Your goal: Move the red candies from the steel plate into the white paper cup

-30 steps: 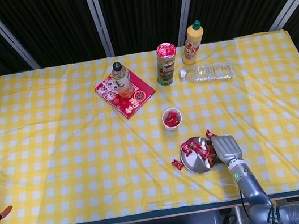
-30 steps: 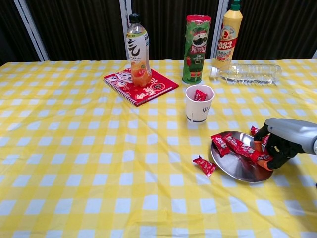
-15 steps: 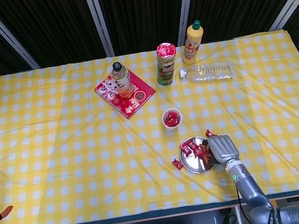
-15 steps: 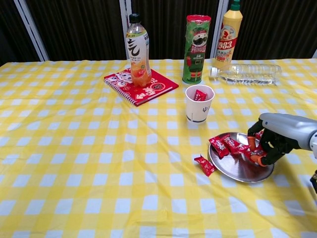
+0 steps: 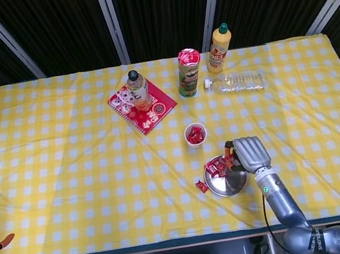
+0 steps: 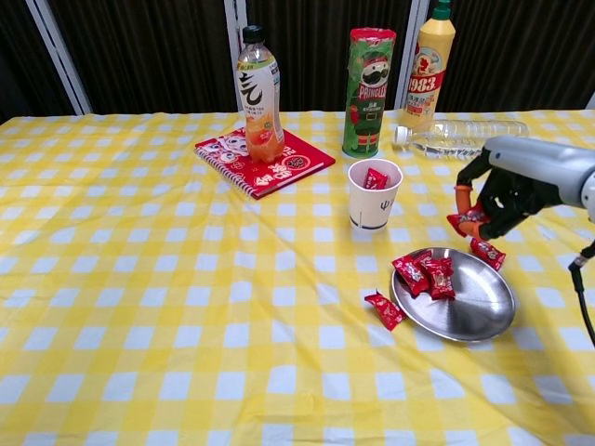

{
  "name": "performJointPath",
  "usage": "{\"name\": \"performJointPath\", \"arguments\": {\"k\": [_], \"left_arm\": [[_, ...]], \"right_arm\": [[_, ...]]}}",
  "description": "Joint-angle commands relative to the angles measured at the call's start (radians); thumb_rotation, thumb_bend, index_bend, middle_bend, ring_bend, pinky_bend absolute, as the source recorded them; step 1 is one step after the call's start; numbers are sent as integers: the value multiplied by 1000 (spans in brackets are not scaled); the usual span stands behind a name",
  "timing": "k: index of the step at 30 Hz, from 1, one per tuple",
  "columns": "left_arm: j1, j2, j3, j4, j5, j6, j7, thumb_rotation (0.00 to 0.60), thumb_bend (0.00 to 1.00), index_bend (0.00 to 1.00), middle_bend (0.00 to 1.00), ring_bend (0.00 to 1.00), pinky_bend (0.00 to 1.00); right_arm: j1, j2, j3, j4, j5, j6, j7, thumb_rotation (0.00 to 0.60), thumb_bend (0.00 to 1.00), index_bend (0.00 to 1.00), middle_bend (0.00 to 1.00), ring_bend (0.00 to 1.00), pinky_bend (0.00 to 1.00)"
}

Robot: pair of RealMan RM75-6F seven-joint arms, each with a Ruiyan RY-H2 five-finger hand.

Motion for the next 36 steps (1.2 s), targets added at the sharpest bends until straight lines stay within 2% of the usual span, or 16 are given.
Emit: {"name": "performJointPath", "arguments": {"k": [1, 8, 17, 23, 29, 36], "left_arm": [[-1, 1, -1, -2, -2, -2, 2, 600, 19, 0, 0, 0, 0], [-4, 1, -2, -7, -6, -7, 12, 600, 19, 0, 0, 0, 0], [-9, 7, -1, -13, -14, -23, 1, 600, 19, 0, 0, 0, 0], [-14, 14, 0, -18, -20, -38, -12, 600, 19, 0, 0, 0, 0], [-16, 19, 1, -20, -20, -45, -22, 600, 19, 0, 0, 0, 0], [-15, 19, 2, -15, -17, -41, -29, 600, 19, 0, 0, 0, 0]], "right_arm": [[30, 9, 44, -12, 14, -9, 8, 600, 519, 635, 823, 855, 972], [109, -35, 110, 46, 69, -52, 0, 600, 520, 634, 823, 855, 972], [218, -136, 168, 223, 148, -107, -7, 600, 520, 624, 823, 855, 972], [264, -188, 173, 319, 179, -141, -8, 600, 511, 480, 824, 855, 972], [282, -214, 160, 366, 193, -152, -10, 600, 410, 282, 824, 855, 972], [275, -196, 153, 328, 181, -121, -10, 600, 407, 268, 823, 855, 972]]}}
